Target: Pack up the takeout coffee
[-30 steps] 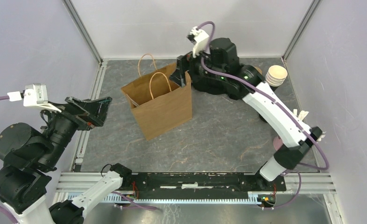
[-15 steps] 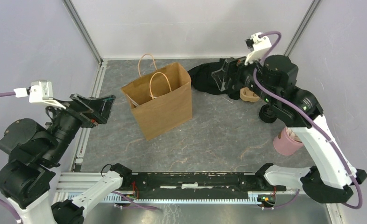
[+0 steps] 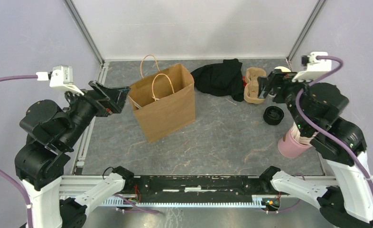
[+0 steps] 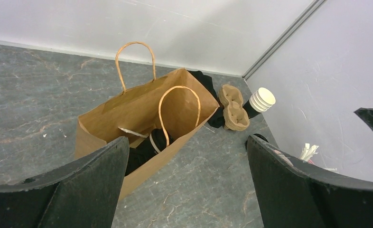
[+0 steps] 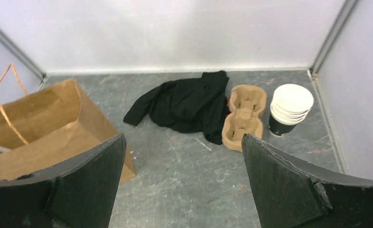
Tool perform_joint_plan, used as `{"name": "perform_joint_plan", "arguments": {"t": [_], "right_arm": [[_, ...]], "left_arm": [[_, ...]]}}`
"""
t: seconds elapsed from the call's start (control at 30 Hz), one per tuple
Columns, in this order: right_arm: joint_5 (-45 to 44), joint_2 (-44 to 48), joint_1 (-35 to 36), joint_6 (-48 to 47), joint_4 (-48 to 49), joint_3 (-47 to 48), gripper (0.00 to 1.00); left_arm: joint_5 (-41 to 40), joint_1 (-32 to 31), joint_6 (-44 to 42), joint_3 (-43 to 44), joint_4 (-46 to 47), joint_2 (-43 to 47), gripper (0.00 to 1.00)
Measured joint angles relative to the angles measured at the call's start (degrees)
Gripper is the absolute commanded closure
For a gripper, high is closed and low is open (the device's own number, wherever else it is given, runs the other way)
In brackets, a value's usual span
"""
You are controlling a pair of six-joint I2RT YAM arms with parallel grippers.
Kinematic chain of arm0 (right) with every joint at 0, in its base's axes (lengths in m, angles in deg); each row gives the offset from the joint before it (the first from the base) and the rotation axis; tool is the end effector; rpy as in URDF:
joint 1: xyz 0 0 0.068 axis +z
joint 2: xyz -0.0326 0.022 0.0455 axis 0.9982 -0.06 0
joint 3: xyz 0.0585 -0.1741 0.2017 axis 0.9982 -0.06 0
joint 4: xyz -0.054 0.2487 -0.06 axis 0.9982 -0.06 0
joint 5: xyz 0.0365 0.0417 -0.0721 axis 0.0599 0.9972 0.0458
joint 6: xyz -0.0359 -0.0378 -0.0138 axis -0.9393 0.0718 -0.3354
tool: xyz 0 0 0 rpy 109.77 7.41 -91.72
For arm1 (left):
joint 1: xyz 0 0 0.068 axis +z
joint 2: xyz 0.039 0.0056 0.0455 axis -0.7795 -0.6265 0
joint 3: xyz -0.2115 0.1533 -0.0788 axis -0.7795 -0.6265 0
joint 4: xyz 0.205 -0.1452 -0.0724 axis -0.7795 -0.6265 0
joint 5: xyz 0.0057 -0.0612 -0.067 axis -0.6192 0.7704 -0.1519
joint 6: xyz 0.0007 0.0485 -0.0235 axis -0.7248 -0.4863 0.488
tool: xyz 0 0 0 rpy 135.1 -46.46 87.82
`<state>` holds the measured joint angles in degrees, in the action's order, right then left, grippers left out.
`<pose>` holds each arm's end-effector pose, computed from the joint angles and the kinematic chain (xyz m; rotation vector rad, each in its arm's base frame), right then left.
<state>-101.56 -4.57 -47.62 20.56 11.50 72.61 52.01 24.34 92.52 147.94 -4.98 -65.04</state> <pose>0.1028 0.0592 0.5187 0.0573 1.6927 0.2476 0.0496 -0.0193 0.5331 -0.1074 1.6581 -0.5914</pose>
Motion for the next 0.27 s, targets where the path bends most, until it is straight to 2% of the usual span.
{"name": "perform_joint_plan", "arguments": {"t": [0.27], "right_arm": [[-7.8, 2.6, 0.0, -1.2, 2.3, 1.6, 0.02]], "left_arm": [[0.1, 0.0, 0.0, 0.0, 1.2, -1.3, 0.01]]}}
